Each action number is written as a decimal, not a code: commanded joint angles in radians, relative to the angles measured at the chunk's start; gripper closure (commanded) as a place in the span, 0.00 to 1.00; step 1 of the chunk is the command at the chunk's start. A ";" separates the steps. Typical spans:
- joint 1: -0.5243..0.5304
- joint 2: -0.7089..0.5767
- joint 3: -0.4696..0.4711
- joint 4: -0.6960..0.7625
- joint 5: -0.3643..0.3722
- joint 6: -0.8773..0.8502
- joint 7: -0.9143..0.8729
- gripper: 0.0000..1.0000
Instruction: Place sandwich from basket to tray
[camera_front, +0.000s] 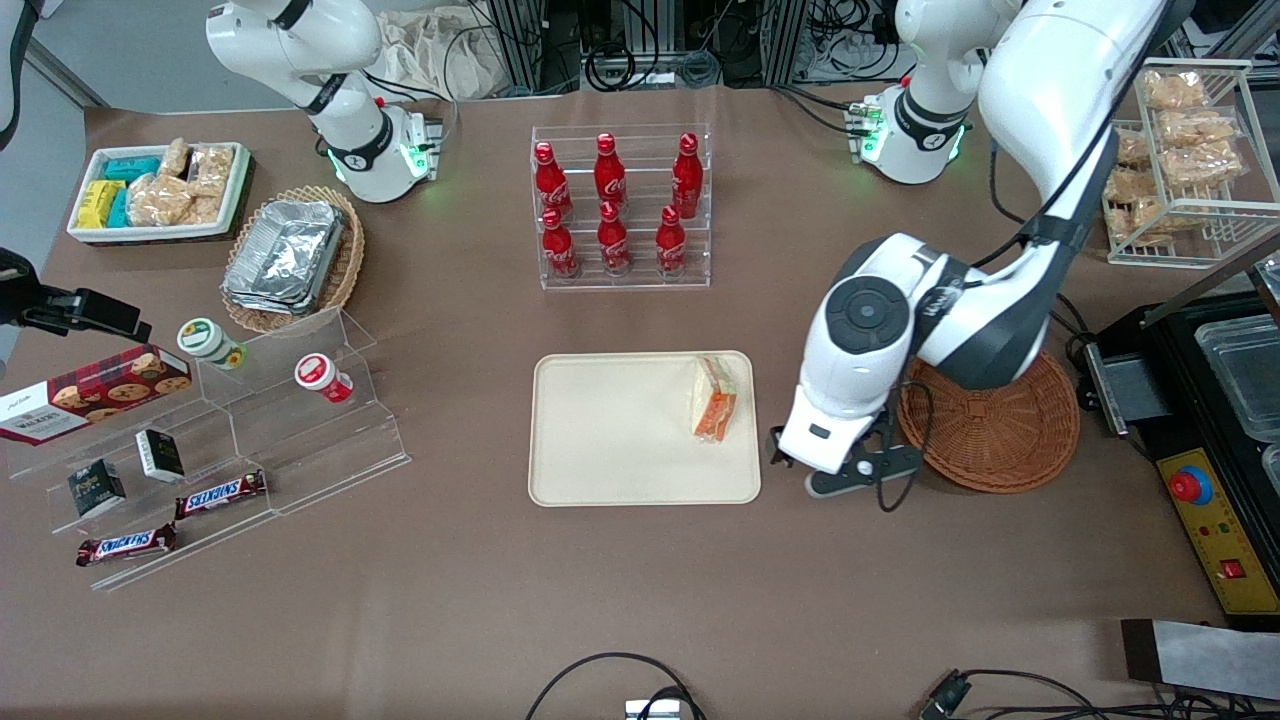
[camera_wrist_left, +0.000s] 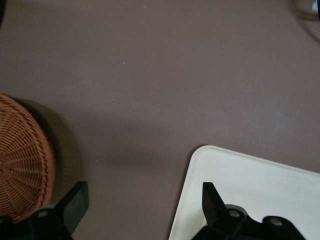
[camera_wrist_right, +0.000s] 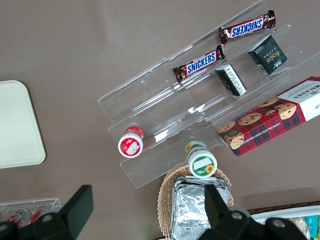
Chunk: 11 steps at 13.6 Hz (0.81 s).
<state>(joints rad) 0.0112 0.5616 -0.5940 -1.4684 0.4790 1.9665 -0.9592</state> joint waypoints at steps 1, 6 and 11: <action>0.025 -0.028 -0.006 0.046 -0.016 -0.086 -0.003 0.00; 0.033 -0.029 -0.003 0.114 -0.019 -0.173 0.031 0.00; 0.147 -0.078 -0.004 0.126 -0.131 -0.236 0.253 0.00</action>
<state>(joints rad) 0.1114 0.5239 -0.5930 -1.3425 0.3987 1.7684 -0.7969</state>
